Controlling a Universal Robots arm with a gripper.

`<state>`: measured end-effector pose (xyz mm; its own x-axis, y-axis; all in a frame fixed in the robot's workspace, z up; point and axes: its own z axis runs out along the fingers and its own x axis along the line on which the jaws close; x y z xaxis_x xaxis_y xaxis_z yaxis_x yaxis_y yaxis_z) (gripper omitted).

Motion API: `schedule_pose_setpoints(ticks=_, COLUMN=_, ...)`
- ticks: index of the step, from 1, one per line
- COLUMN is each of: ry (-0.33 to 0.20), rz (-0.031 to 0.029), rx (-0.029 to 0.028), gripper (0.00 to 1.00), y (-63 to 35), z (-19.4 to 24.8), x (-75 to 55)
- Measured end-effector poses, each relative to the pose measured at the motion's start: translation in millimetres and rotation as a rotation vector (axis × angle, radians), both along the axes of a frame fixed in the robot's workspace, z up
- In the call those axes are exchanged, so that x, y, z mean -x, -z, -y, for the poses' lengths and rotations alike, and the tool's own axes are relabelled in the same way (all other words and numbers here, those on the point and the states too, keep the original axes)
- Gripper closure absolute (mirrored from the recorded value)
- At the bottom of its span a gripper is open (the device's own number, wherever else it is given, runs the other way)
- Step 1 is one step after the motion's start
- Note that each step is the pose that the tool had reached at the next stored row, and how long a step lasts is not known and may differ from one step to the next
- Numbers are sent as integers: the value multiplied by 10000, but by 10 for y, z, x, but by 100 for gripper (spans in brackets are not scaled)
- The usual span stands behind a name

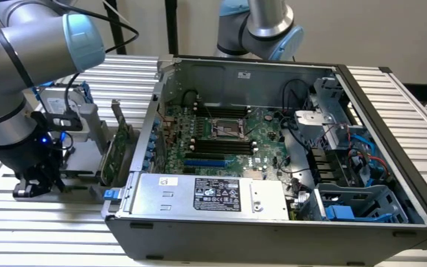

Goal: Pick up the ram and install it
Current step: 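Pick up the ram and move it above insertion slot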

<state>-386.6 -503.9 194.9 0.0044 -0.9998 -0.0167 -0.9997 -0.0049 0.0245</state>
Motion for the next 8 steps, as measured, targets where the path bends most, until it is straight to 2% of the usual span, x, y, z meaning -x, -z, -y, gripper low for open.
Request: schedule_pose_setpoints(ticks=8, ry=2, rz=1, rx=-1, gripper=100, y=-106, z=0, x=0)
